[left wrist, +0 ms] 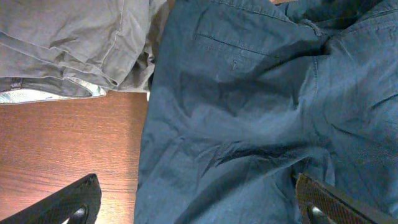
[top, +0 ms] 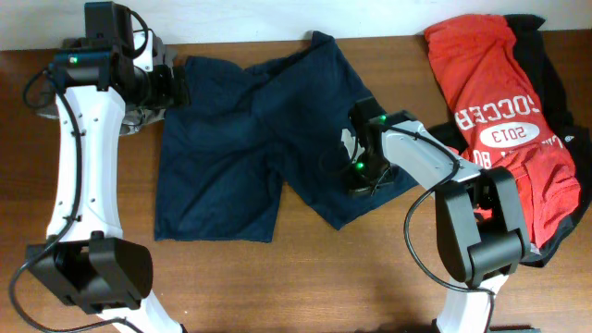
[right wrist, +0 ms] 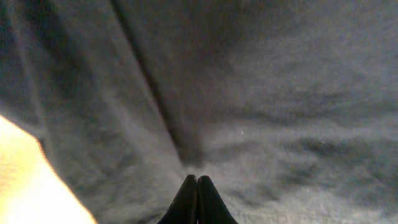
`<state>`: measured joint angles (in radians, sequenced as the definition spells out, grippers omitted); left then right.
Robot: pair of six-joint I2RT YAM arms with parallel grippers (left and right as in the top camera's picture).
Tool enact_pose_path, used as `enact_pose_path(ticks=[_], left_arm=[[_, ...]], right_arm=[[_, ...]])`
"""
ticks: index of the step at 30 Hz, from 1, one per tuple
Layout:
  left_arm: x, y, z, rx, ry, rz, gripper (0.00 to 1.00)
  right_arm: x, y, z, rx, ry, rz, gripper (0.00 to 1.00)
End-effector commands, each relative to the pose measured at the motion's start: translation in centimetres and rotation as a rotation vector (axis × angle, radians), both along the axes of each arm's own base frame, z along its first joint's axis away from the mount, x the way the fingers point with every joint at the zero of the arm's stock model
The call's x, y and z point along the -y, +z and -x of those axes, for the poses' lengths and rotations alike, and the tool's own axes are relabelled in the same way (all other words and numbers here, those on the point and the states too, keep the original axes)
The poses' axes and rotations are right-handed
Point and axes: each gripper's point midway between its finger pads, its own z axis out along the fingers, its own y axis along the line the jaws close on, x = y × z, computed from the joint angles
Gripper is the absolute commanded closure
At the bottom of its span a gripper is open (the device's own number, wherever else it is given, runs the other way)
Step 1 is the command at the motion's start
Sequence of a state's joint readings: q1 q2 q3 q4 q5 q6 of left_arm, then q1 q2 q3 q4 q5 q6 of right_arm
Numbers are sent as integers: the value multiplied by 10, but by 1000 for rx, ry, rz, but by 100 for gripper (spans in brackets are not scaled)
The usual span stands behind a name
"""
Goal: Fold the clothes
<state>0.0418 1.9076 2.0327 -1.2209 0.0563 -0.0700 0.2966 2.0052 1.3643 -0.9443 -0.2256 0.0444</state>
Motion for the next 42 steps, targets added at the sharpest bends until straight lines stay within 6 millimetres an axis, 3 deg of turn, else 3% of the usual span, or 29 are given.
enact_pose_path(ticks=[1,10,18,24,28,31,34,37,40,42], left_arm=[[-1,1,0,2,-15,-3,1],[-1,1,0,3,-36,-13,1],[-1,2,0,4,-36,-13,1],[-1,0,-2,10,-35,-13,1],[-1,-2,-8,19,-36,-13,1],[-1,-6,-14,25,-37,-14,1],[-2,-13,-23,35,-35,-16,1],[-4,-20,-36,55,-44,-22,1],[-4,-32,-51,68,-76,-41,1],[-5,-40,-57,69,-75,-40,1]], right_arm=[[5,-5,0,29,5,27,96],[36,-33,-16,102,-59,145,96],[101,-61,-35,98,-223,223,96],[143,-60,-73,208,-382,120,96],[150,-38,-104,283,-410,37,96],[141,-5,-124,298,-382,-9,95],[124,40,-136,295,-353,-54,71],[98,87,-137,281,-311,-119,53],[62,128,-121,239,-241,-152,40],[40,134,-107,199,-193,-153,39]])
